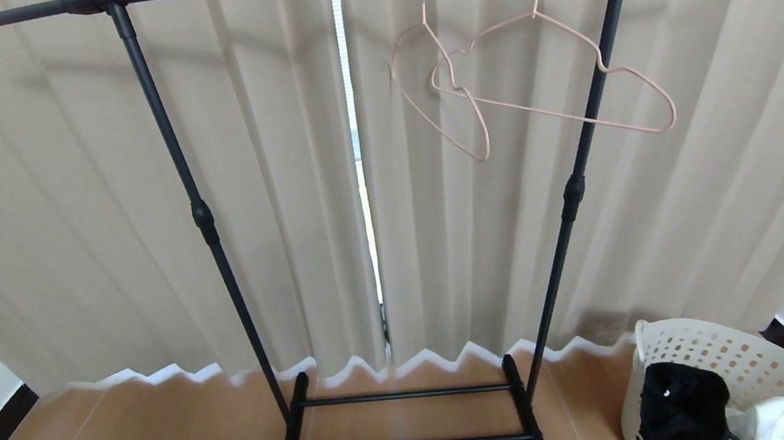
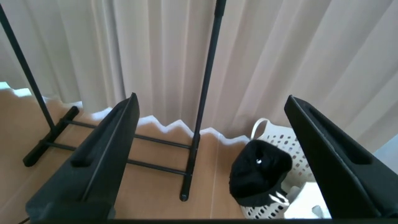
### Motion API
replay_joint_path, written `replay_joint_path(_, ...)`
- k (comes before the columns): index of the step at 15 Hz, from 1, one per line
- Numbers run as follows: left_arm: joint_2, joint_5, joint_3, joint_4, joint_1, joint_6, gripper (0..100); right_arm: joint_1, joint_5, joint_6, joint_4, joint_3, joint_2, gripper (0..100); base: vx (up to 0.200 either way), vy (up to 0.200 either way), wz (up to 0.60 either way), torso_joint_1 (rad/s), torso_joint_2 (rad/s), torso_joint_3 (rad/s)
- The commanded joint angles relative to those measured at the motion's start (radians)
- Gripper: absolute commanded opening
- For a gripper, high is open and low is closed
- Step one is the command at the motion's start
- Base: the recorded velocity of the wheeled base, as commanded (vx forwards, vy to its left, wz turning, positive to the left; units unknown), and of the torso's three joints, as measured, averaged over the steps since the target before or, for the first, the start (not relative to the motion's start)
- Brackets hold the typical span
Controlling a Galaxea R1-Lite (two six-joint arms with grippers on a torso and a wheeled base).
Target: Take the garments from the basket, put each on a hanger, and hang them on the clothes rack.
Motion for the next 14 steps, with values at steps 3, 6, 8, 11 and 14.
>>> replay_joint_path(3, 0.0, 0.0, 0.0, 0.0, 0.0, 0.0, 100, -0.001, 0.001, 0.0, 0.0, 0.0, 0.001, 100, 0.0, 0.0, 0.0, -0.123, 0.44, 0.326)
replay_joint_path(6, 0.0, 0.0, 0.0, 0.0, 0.0, 0.0, 100, -0.001, -0.001, 0.0, 0.0, 0.0, 0.001, 100, 0.0, 0.0, -0.2, -0.028, 0.13, 0.1)
replay_joint_path(8, 0.0, 0.0, 0.0, 0.0, 0.0, 0.0, 100, -0.001, -0.001, 0.0, 0.0, 0.0, 0.001, 100, 0.0, 0.0, -0.6, 0.002, 0.03, 0.027)
replay_joint_path(11, 0.0, 0.0, 0.0, 0.0, 0.0, 0.0, 100, -0.001, -0.001, 0.0, 0.0, 0.0, 0.001, 100, 0.0, 0.0, -0.6, 0.001, 0.01, 0.002)
replay_joint_path(14, 0.0, 0.0, 0.0, 0.0, 0.0, 0.0, 100, -0.001, 0.001, 0.0, 0.0, 0.001, 0.001, 100, 0.0, 0.0, -0.6, -0.001, 0.01, 0.004)
